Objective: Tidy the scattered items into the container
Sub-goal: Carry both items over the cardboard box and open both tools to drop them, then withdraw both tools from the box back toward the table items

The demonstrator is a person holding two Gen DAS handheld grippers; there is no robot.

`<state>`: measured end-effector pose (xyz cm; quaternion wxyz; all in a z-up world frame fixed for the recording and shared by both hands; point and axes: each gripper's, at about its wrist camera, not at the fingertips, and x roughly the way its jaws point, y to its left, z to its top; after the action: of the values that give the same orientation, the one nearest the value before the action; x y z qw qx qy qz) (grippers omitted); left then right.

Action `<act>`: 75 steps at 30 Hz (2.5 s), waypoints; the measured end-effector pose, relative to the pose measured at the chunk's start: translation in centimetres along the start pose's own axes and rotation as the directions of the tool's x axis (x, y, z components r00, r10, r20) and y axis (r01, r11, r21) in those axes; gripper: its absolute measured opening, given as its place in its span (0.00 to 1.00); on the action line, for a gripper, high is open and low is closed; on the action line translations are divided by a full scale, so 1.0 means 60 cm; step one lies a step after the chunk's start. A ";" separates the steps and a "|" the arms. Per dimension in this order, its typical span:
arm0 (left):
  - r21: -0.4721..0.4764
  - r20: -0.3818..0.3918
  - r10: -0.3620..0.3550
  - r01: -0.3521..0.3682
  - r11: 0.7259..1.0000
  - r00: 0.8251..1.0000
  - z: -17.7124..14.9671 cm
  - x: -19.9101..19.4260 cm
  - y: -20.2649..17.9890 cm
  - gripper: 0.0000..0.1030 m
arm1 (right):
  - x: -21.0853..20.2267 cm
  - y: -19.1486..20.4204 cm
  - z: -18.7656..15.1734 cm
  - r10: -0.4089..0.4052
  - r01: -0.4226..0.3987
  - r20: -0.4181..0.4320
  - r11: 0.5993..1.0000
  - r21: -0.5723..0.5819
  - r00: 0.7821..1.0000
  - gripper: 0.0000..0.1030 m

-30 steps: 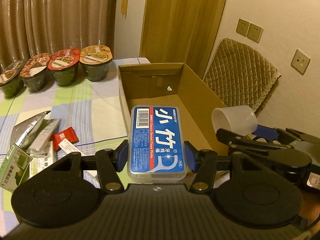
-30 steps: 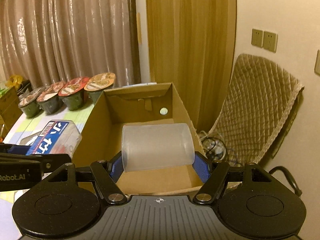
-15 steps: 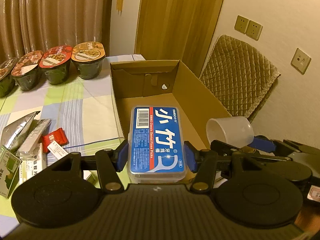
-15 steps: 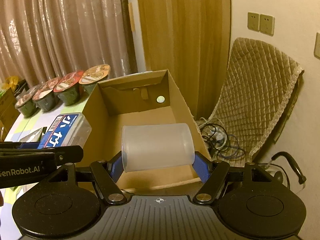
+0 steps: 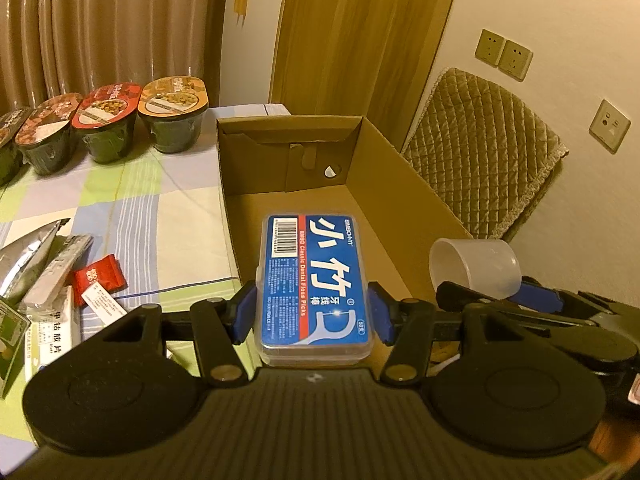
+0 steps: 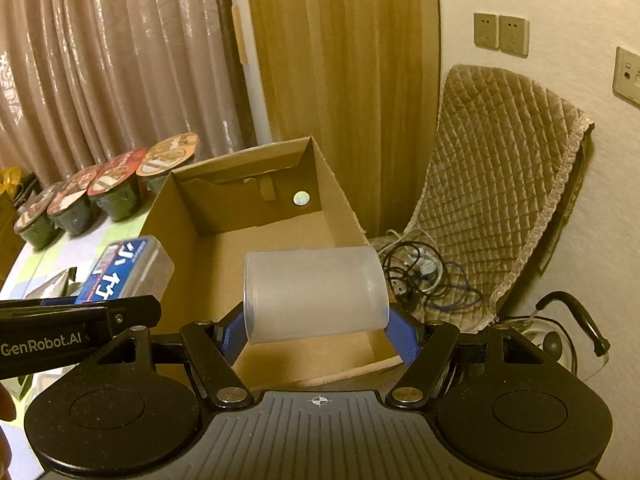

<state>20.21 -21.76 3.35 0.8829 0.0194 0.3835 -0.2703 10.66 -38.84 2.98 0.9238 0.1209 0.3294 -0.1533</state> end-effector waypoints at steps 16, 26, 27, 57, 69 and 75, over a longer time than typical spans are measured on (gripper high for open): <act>-0.030 0.011 0.020 -0.020 0.999 1.000 -0.007 -0.015 0.013 0.58 | 0.001 0.006 0.002 0.035 -0.035 0.005 0.999 -0.018 0.999 0.72; -0.056 0.019 0.035 -0.034 0.998 0.999 -0.008 -0.028 0.031 0.58 | -0.001 0.023 0.000 0.087 -0.087 0.002 0.995 -0.055 0.996 0.72; -0.057 0.019 0.038 -0.037 0.998 0.999 -0.008 -0.029 0.033 0.58 | 0.000 0.027 0.000 0.090 -0.090 -0.003 0.994 -0.063 0.996 0.72; -0.098 -0.010 0.097 -0.098 0.990 0.995 -0.062 -0.080 0.093 0.60 | -0.034 0.041 -0.008 0.075 -0.072 0.039 0.995 -0.073 0.996 0.84; -0.114 -0.012 0.130 -0.131 0.985 0.991 -0.105 -0.141 0.120 0.62 | -0.074 0.072 -0.028 0.102 -0.100 0.016 0.992 -0.083 0.995 0.84; -0.138 -0.019 0.165 -0.166 0.977 0.986 -0.137 -0.176 0.149 0.64 | -0.093 0.089 -0.046 0.115 -0.115 -0.006 0.989 -0.096 0.993 0.84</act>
<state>13.21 -7.27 3.27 0.9000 -0.0093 0.4018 -0.1686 6.92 -31.89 5.18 0.9358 0.0950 0.3291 -0.0838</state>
